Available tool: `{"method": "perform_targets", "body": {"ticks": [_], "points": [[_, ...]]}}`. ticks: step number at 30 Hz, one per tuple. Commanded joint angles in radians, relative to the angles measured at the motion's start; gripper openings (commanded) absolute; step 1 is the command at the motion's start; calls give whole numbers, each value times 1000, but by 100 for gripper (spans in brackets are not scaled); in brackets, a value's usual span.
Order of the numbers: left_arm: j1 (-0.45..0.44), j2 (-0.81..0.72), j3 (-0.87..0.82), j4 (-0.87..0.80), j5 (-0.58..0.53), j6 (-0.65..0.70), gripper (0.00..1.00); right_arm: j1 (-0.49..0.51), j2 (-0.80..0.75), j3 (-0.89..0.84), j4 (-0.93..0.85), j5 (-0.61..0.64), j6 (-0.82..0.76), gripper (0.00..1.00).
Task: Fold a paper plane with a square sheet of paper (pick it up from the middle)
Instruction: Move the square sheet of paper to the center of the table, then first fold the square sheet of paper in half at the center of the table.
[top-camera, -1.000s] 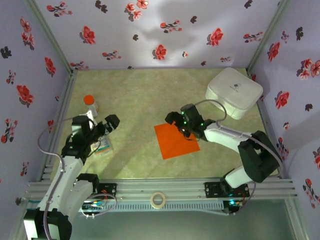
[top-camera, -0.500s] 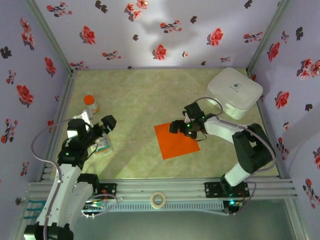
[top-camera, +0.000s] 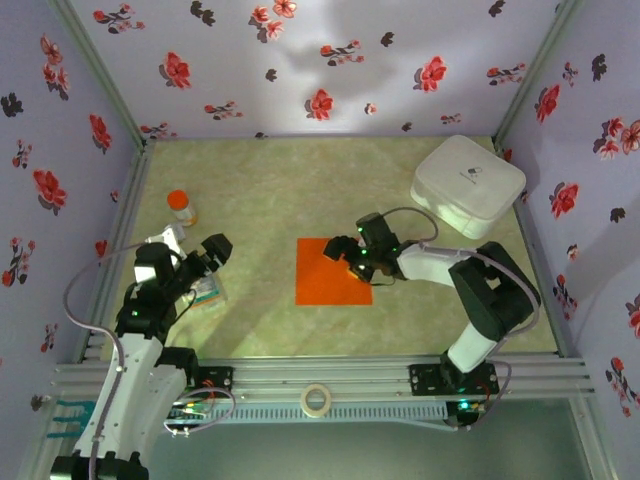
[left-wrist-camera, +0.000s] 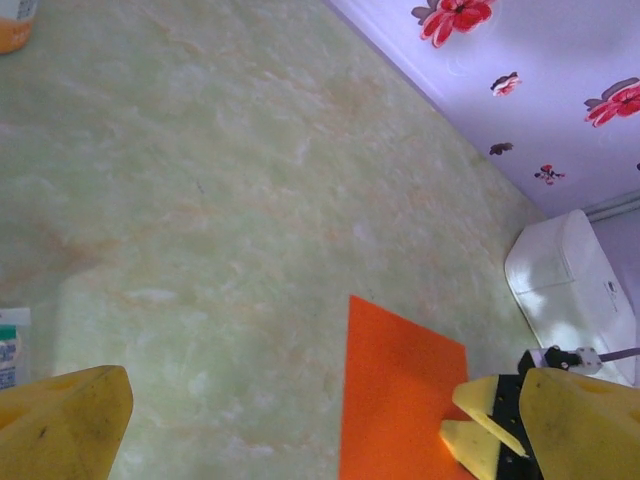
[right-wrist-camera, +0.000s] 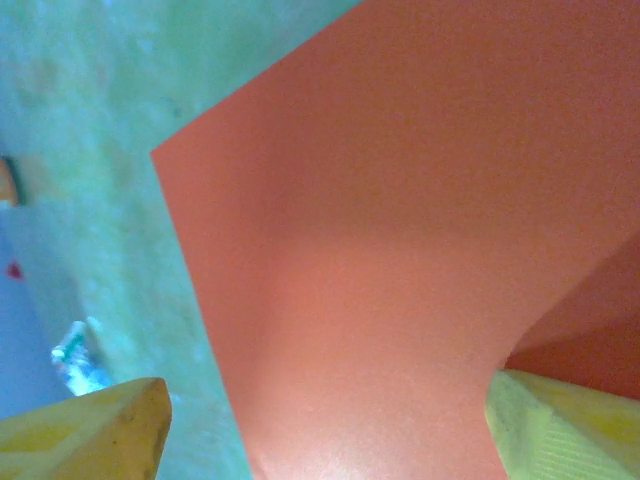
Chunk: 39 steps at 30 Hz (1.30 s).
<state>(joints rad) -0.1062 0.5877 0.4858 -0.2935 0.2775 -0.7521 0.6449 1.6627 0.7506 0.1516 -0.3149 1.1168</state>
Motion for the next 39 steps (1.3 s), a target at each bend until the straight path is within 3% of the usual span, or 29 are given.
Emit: {"method": "perform_targets", "body": {"ticks": [1, 4, 8, 13, 18, 21, 25, 30, 36, 39], "points": [[9, 24, -26, 68, 61, -85, 99, 91, 93, -81, 198, 105, 356, 84], [8, 53, -43, 112, 106, -131, 93, 149, 160, -71, 331, 125, 499, 80], [6, 75, -30, 77, 145, -140, 84, 205, 169, -58, 387, 166, 541, 76], [-18, 80, -17, 47, 155, -134, 75, 207, 82, -48, 346, 180, 457, 76], [-58, 140, 20, 14, 149, -106, 68, 208, -76, 14, 74, 261, 252, 79], [-118, 216, 61, -4, 118, -80, 64, 206, -169, 33, -95, 360, 159, 81], [-267, 371, 176, -66, 4, -9, 62, 198, -313, 20, -259, 516, 54, 84], [-439, 623, 351, -183, -128, 56, 63, 195, -473, 21, -410, 674, -158, 99], [-568, 849, 510, -262, -244, 59, 64, 163, -550, 36, -477, 677, -336, 99], [-595, 936, 577, -310, -265, 56, 65, 131, -567, 37, -471, 587, -352, 100]]}}
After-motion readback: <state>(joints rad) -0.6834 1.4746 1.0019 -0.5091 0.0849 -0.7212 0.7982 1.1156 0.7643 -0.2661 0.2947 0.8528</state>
